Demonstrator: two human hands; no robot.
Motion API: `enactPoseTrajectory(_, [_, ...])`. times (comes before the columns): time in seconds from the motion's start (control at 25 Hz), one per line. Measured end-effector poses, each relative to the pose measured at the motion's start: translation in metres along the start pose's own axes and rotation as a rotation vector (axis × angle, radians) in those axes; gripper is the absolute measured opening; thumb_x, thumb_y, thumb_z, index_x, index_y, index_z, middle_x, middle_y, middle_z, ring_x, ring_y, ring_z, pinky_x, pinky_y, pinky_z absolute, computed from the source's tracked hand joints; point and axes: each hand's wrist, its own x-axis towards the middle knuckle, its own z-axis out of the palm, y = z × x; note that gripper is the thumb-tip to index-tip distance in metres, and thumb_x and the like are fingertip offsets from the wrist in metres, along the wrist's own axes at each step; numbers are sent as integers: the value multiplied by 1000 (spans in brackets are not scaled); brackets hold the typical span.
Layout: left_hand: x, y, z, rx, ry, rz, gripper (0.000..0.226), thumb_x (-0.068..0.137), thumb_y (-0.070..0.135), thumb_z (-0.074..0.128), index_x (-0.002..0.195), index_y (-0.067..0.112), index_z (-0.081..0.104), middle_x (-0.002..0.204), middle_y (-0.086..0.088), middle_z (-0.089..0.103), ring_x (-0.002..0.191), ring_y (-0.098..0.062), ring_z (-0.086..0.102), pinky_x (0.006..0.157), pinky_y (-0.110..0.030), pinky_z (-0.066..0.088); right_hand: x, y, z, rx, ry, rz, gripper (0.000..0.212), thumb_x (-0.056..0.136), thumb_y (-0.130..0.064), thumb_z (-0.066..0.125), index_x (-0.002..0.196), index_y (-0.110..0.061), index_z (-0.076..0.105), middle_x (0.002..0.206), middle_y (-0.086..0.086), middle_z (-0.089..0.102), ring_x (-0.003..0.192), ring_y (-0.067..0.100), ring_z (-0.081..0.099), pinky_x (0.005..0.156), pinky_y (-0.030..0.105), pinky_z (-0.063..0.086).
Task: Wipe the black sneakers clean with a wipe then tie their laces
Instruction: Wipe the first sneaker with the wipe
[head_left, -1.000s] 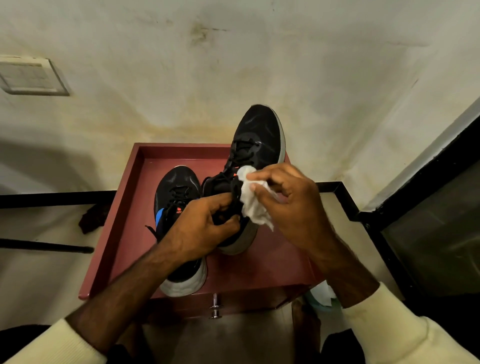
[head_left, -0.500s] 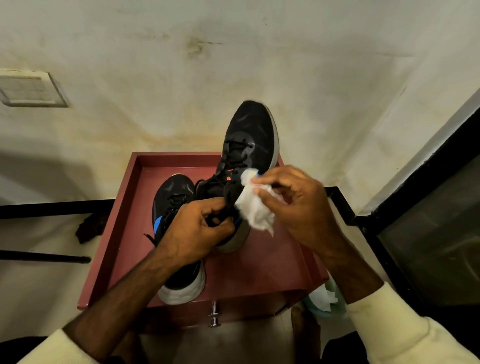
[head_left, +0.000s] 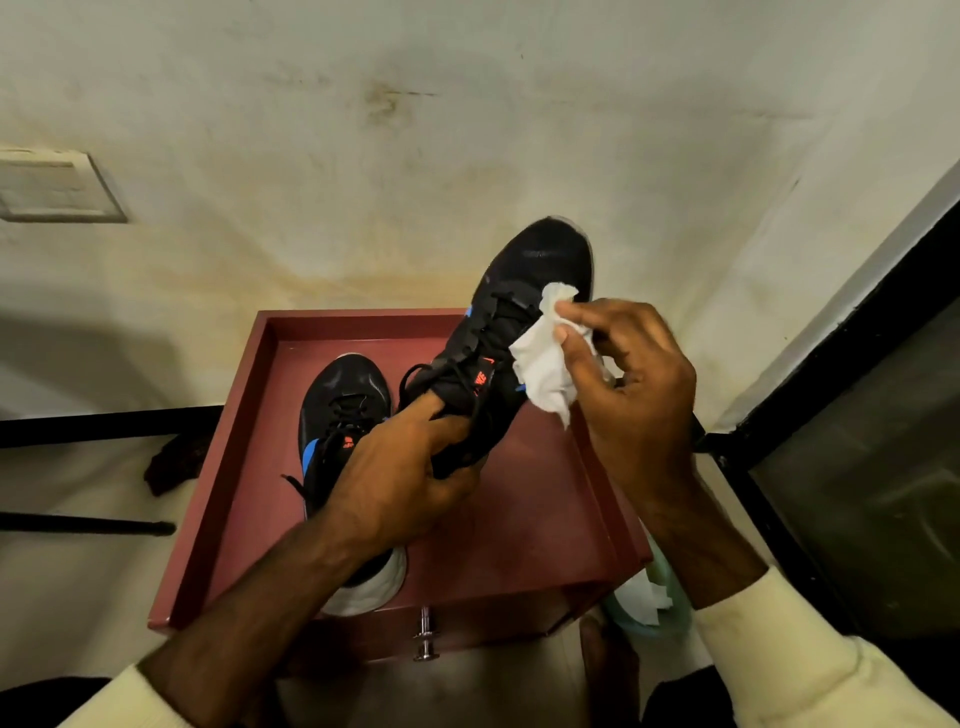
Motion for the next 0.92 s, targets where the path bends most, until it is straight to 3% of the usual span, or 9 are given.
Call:
enactPoseTrajectory(0.2, [0,-2,3,94,2,-20,35,85,32,78,119,30,73,135,16,57,110,-13,66,80,-36,60,-4,2,-3,10,-203,60,18,95,-5,71,111,-6,78,106,7,72,95,15,68,85,23,56])
enactPoseTrajectory(0.4, [-1,-1,3,62,12,-14,29,84,32,78,112,28,75,127,17,60,104,-10,67,76,-37,61,3,4,-8,-84,21,36,18,98,-6,69,114,-4,76,113,8,68,100,11,66,88,8,48])
enactPoseTrajectory(0.56, [1,2,-1,-64,41,-2,34,86,36,72,119,28,75,134,17,60,117,-7,63,90,-32,58,-8,5,-4,-46,-243,58,15,92,-6,71,105,-6,78,105,7,70,93,17,67,84,9,48])
enactPoseTrajectory(0.64, [2,6,-9,-164,50,-11,43,83,41,63,119,23,76,137,17,60,123,-4,60,96,-27,54,-4,5,-6,-66,-152,2,14,92,-5,71,104,-5,78,106,8,70,93,14,68,85,14,51])
enactPoseTrajectory(0.76, [1,13,-11,-188,6,11,43,82,43,61,117,23,76,131,21,60,118,0,61,90,-21,54,4,5,-9,-59,60,79,19,97,-3,67,114,-4,76,115,9,65,105,12,66,93,12,50])
enactPoseTrajectory(0.84, [-1,12,-8,-196,-9,17,36,82,37,64,112,23,78,126,24,61,113,0,63,86,-18,53,1,6,-6,-81,-28,128,21,97,-5,66,115,-6,76,117,6,63,107,9,63,94,11,50])
enactPoseTrajectory(0.92, [1,6,-7,-267,5,-26,20,82,18,70,100,18,80,118,20,64,105,-5,67,82,-18,53,-4,7,-3,-115,-169,95,19,93,-6,68,109,-8,78,112,4,64,101,9,63,91,16,52])
